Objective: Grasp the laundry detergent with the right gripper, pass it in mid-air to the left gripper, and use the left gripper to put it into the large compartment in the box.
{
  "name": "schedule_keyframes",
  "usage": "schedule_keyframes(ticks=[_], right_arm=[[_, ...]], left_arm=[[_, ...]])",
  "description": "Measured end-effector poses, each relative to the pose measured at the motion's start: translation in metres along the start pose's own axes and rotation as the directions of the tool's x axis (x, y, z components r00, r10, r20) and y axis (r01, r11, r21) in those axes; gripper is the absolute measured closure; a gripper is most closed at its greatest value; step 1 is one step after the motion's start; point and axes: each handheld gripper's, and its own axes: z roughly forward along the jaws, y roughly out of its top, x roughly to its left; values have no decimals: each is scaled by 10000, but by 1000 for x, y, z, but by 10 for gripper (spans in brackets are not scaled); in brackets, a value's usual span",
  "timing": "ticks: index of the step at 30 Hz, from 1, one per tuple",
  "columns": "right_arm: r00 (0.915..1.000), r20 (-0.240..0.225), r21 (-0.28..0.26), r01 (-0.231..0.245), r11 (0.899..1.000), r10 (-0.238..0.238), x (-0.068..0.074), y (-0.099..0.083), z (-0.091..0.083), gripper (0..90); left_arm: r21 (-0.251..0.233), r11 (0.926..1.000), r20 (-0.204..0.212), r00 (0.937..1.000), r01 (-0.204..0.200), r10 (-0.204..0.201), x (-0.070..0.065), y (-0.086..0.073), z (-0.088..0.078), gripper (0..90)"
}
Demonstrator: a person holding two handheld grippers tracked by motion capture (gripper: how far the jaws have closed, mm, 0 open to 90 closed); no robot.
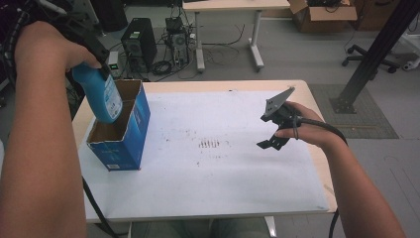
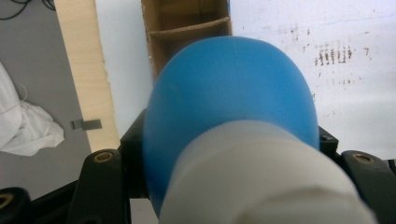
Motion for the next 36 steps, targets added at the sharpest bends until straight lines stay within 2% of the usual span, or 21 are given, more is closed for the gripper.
schedule_keyframes(ticks=[9, 20, 25, 29, 36], right_arm=[[10000, -2, -40, -40, 10000, 40, 1, -2, 1, 26], [10000, -59, -29, -24, 10000, 24, 3, -1, 4, 27], [10000, -95, 12, -31, 10000, 31, 2, -1, 5, 27], [9999, -124, 41, -35, 10000, 36, 2, -1, 6, 26], [9998, -167, 18, -68, 10000, 68, 1, -1, 8, 27]], left_arm=[[67, 9999, 123, 9999, 84, -84, 6, -1, 26, 385], [213, 9997, 2, 9999, 107, -107, 14, -4, 53, 385], [364, 9993, 74, 10000, 62, -65, 16, -4, 70, 385], [427, 9989, 111, 9997, 195, -200, 17, -3, 84, 385], [602, 9981, 37, 9999, 91, -93, 16, -2, 104, 384]])
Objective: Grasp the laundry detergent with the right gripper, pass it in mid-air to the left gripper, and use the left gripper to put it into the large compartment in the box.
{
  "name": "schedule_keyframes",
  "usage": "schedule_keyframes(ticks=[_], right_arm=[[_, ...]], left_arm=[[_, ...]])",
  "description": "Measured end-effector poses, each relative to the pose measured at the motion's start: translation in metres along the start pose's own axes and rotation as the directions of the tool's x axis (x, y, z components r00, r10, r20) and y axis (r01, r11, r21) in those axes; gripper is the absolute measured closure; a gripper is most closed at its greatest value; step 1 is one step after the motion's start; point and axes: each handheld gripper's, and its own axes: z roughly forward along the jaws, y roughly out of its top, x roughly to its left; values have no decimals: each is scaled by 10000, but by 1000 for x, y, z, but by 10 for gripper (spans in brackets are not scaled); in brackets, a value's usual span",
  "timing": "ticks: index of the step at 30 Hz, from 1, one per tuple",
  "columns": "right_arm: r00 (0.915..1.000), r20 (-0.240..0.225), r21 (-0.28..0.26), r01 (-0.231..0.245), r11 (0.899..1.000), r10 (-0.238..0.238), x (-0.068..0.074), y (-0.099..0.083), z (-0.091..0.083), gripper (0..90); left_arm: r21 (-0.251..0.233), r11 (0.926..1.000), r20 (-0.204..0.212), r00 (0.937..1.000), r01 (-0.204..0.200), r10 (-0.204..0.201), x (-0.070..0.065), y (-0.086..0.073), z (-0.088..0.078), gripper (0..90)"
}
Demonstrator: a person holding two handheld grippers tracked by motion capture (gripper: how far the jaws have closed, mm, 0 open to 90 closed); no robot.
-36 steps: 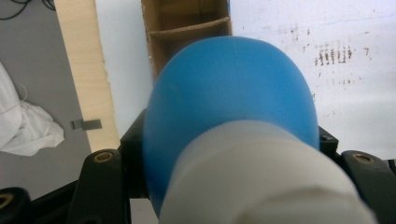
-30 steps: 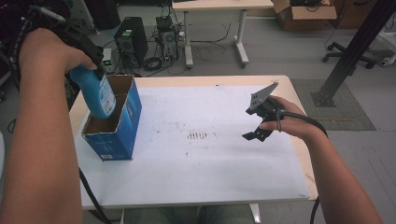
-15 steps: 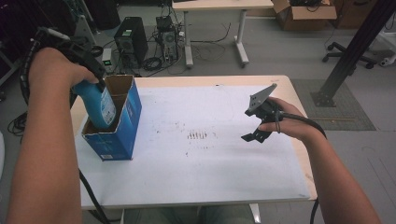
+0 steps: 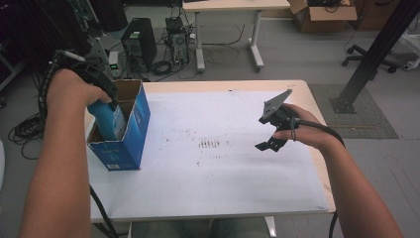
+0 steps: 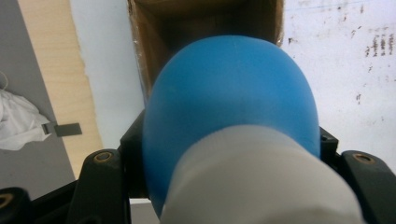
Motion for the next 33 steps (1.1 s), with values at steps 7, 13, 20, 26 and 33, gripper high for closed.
schedule_keyframes(ticks=[7, 13, 20, 26, 33], right_arm=[[10000, -43, -3, -9, 10000, 9, 0, 0, 2, 27], [10000, -64, -25, -25, 10000, 25, 0, 0, 4, 27], [10000, -78, -37, -53, 10000, 53, 0, 1, 6, 27], [9999, -97, -34, -65, 10000, 64, 0, 1, 7, 27], [9999, -111, -57, -79, 10000, 78, 0, 1, 9, 27]], left_arm=[[83, 10000, -79, 10000, -13, 14, 1, 1, 20, 384], [150, 9999, -68, 10000, 49, -48, 2, 1, 35, 385], [251, 9997, -91, 10000, 30, -28, 1, 2, 52, 384], [251, 9997, -154, 9998, -77, 81, 1, 2, 63, 384], [479, 9988, -105, 9998, -139, 144, 1, 2, 74, 384]])
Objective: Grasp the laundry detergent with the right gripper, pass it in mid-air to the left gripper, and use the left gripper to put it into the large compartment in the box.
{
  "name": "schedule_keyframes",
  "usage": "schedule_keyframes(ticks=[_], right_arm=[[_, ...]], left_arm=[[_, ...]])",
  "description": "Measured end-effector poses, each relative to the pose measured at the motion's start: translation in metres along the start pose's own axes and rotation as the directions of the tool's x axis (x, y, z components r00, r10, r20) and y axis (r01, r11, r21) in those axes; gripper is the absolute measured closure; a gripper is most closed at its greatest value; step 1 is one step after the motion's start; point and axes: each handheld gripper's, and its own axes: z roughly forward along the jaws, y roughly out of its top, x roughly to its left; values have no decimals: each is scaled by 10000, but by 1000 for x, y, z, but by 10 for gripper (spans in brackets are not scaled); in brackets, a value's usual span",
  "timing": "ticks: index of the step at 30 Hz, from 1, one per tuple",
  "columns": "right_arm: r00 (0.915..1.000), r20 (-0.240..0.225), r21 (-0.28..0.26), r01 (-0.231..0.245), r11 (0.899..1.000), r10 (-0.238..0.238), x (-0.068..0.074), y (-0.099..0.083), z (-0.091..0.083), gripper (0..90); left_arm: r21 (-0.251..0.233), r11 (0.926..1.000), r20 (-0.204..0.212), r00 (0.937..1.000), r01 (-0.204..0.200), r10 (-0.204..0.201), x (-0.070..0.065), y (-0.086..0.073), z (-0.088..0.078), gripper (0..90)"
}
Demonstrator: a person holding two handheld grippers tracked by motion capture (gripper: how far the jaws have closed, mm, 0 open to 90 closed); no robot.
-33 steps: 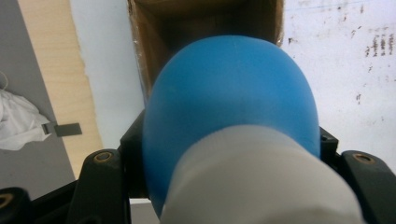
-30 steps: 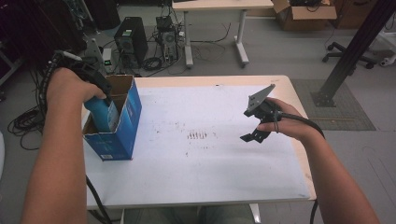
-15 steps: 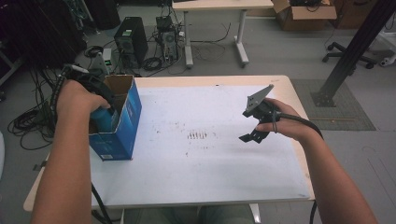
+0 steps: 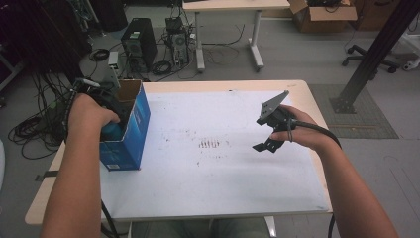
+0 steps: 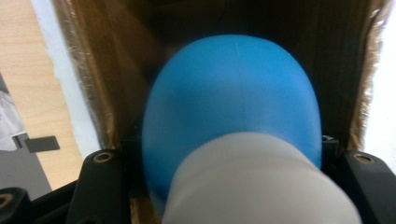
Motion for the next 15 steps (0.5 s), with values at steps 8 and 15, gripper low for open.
schedule_keyframes(ticks=[8, 15], right_arm=[[10000, -12, 13, -29, 10000, 29, 0, 0, 2, 27], [10000, 0, 18, -36, 10000, 36, 0, 0, 3, 27]], left_arm=[[81, 10000, 39, 10000, -47, 47, -1, 1, 14, 384], [127, 9999, 69, 9999, -79, 78, -1, 2, 14, 384]])
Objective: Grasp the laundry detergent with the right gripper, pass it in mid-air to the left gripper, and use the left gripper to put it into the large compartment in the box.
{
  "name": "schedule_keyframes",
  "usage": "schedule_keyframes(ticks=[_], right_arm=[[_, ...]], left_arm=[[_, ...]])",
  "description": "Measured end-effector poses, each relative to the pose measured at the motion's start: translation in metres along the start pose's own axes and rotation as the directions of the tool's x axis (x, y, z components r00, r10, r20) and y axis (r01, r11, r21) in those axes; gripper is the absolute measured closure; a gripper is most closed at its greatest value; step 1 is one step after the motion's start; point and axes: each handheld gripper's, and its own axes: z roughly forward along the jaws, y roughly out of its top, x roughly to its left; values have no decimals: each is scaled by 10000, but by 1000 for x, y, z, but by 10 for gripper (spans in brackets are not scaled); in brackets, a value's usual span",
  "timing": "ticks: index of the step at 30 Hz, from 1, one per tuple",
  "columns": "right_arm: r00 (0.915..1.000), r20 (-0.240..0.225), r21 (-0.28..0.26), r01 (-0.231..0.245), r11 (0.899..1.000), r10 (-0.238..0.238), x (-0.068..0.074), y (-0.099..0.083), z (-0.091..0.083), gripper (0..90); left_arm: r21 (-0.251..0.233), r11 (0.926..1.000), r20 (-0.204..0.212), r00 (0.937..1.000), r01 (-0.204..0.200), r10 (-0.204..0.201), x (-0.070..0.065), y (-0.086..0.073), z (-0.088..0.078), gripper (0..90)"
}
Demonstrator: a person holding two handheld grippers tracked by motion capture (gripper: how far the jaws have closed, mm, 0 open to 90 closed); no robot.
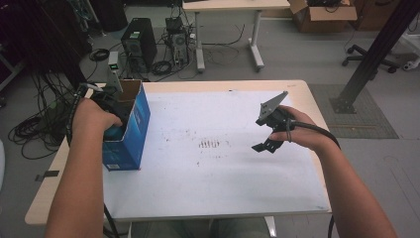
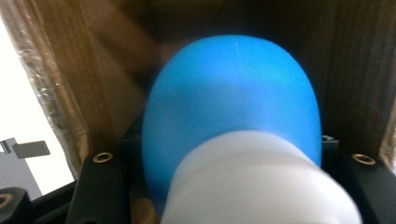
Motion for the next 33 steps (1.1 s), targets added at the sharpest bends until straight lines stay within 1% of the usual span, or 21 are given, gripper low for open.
schedule_keyframes(ticks=[2, 4, 8, 9, 14, 19, 20, 22, 25, 27, 33], right_arm=[[10000, -16, 13, 11, 10000, -11, 0, 0, 0, 27], [10000, -28, 19, 19, 10000, -19, 0, 0, 1, 27], [10000, -32, 1, 34, 10000, -34, 1, 0, 1, 27], [10000, -36, 4, 28, 10000, -28, 1, 0, 1, 27], [10000, -39, 15, 7, 10000, -7, 2, 0, 1, 27], [10000, -57, -2, 18, 10000, -18, 2, 0, 1, 27], [10000, -44, 1, -2, 10000, 2, 3, 0, 1, 27], [10000, -59, -2, -3, 10000, 3, 3, -1, 1, 27], [10000, -56, -2, -4, 10000, 4, 3, -1, 2, 27], [10000, -60, -5, -4, 10000, 4, 3, -1, 2, 27], [10000, -85, -11, -14, 10000, 14, 4, -2, 3, 27]], left_arm=[[-44, 10000, -4, 10000, 22, -22, 0, 0, 1, 384], [49, 10000, 12, 10000, 15, -15, 1, 0, 0, 384], [16, 10000, 63, 10000, 11, -11, 2, -1, 0, 384], [-54, 10000, 74, 10000, 28, -27, 2, -1, 1, 384], [-28, 10000, 180, 9998, 42, -42, 4, -2, 1, 383], [-102, 9999, 242, 9997, 62, -59, 5, -3, 1, 383], [-52, 10000, 262, 9996, 60, -59, 5, -3, 1, 383], [-111, 9999, 268, 9996, 79, -76, 5, -3, 1, 382], [-91, 9998, 410, 9991, 150, -146, 6, -4, 0, 379], [-110, 9998, 572, 9982, 181, -175, 6, -4, 0, 372], [-71, 9997, 571, 9981, 240, -236, 6, -5, -3, 328]])
